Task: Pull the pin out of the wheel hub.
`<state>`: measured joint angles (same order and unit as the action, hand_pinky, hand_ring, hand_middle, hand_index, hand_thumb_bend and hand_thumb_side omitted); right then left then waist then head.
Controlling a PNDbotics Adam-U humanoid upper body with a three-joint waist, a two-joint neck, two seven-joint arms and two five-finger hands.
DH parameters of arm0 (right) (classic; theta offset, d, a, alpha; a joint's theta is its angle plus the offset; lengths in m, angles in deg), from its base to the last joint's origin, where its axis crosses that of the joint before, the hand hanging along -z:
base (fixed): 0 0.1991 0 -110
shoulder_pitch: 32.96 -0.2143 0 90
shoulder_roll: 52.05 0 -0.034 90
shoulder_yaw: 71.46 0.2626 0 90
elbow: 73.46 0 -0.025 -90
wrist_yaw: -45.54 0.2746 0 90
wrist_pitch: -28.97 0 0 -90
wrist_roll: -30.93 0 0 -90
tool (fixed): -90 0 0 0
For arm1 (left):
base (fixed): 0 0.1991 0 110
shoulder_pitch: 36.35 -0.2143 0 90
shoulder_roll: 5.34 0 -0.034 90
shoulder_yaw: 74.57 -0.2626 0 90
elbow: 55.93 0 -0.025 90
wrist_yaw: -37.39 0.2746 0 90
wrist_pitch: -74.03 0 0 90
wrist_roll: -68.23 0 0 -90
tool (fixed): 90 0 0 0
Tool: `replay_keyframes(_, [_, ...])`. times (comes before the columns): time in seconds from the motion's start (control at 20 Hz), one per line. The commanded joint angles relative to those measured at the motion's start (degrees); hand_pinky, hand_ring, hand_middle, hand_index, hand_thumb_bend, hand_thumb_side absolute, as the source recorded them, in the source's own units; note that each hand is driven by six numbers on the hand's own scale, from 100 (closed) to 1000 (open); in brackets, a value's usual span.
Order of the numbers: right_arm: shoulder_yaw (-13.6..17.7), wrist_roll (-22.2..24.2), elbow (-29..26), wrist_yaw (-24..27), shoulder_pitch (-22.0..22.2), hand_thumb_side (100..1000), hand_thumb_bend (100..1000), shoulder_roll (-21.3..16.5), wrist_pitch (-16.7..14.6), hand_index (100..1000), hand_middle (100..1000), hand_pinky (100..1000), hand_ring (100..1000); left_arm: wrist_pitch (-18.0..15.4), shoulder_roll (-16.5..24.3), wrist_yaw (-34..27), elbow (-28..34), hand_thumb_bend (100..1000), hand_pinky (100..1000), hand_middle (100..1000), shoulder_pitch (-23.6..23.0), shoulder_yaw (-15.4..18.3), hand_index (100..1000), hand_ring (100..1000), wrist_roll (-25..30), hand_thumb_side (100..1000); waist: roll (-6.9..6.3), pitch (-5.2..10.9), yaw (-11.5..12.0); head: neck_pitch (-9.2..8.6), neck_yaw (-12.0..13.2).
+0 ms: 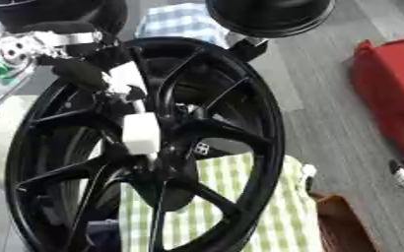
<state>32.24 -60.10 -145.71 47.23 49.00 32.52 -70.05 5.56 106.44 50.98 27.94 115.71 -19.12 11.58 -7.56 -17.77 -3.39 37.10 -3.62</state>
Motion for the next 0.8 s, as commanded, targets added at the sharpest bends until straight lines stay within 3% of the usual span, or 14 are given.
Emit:
replay_keyframes(0.05, [0.1, 0.08, -1.13, 0.01, -0.35, 366, 356, -1.39, -0.06, 677, 518, 606, 628, 0.34, 1.7, -0.53, 0.85, 494, 710, 575, 0.8, 1.28, 762, 617, 0.21, 413, 0.49, 0.75, 0.0, -0.64, 0.25])
replay_keyframes(0.5, [0.11, -0.11, -1.07, 0.3, -0.38, 365, 358, -1.37, -0.1, 677, 517, 606, 628, 1.07, 1.6, -1.08, 1.05, 366, 654, 478, 0.78, 1.45, 678, 528, 0.25, 290, 0.57, 0.77, 0.01, -0.66, 0.57])
replay_keyframes(0.8, [0.1, -0.11, -0.99, 0.42, -0.4, 368, 360, -1.38, -0.03, 677, 517, 606, 628, 1.64, 1.57, -1.94, 1.44, 280, 616, 389, 0.76, 1.96, 571, 468, -1.67, 222, 0.62, 0.83, 0.05, -0.71, 0.72])
